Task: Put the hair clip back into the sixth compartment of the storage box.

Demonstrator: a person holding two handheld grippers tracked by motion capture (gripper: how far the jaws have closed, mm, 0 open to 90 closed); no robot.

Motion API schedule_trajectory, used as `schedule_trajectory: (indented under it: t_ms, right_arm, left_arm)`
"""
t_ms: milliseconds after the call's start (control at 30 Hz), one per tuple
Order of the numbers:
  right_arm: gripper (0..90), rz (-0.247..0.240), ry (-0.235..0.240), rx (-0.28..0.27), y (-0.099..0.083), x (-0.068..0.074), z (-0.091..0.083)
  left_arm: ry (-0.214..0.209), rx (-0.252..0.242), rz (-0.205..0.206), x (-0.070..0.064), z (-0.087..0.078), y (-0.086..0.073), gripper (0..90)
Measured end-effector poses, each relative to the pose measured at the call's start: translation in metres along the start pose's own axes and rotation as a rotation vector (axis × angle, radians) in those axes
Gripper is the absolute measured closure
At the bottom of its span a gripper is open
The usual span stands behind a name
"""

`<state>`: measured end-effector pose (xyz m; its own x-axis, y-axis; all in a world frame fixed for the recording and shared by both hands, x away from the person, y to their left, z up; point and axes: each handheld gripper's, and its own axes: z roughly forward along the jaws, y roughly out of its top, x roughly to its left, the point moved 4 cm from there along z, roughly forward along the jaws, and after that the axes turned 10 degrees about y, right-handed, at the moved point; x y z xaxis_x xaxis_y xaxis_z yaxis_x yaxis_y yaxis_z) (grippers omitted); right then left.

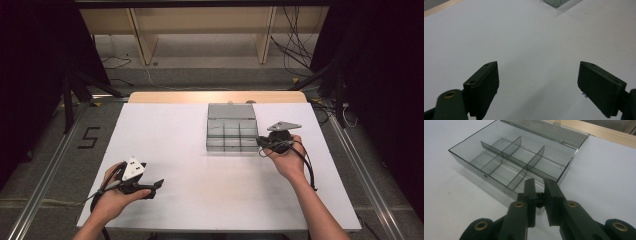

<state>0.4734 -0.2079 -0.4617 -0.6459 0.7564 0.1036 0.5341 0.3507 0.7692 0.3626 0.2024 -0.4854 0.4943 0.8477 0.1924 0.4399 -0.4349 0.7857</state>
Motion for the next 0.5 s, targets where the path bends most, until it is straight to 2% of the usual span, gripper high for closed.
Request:
schedule_trajectory:
  t_ms: [500]
  right_arm:
    - [81.1,0.006,0.001,0.017,0.0092,0.0006,0.006]
  left_arm:
    - [0.0,0.001,-0.003,0.0001,0.0001,-0.0006,16.9]
